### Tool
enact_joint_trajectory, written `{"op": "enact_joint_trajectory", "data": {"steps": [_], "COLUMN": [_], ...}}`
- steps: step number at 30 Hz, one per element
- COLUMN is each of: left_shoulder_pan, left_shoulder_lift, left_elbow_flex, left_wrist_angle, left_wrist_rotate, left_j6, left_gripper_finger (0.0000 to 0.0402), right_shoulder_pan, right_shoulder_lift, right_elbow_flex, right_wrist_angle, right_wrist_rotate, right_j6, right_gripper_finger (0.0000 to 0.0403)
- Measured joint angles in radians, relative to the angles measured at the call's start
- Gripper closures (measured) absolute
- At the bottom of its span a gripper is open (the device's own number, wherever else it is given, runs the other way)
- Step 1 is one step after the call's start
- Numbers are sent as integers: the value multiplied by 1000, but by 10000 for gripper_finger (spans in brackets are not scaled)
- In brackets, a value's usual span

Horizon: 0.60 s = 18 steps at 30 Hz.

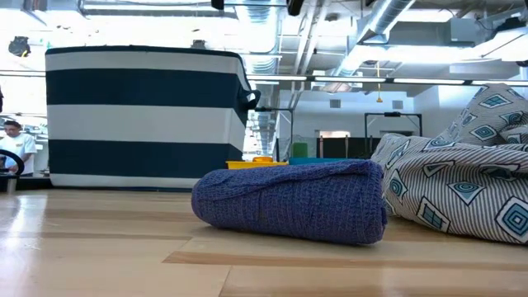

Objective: Pick & place medical supplies in basket/bin
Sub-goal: Put the red bandage into the right blue bin

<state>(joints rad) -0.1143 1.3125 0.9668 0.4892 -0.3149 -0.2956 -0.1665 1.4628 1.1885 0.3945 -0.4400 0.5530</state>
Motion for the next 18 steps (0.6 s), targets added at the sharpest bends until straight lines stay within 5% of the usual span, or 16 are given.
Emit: {"op": "enact_joint_trajectory", "data": {"steps": [11, 18], "left_shoulder_pan": [0, -7], "left_shoulder_lift": [0, -5], "left_elbow_flex": [0, 4], "left_wrist_angle": [-2, -85], "left_wrist_rotate": [1, 0], "left_j6": [0, -28], "left_gripper_finger": [300, 267], "right_shoulder_pan": [0, 0], "right_shoulder_lift": [-10, -10], "right_elbow_flex": [0, -3], "right_wrist_angle": [2, -10], "right_wrist_rotate": [-3, -4], "right_j6": [-15, -31], "right_gripper_finger": [291, 316]}}
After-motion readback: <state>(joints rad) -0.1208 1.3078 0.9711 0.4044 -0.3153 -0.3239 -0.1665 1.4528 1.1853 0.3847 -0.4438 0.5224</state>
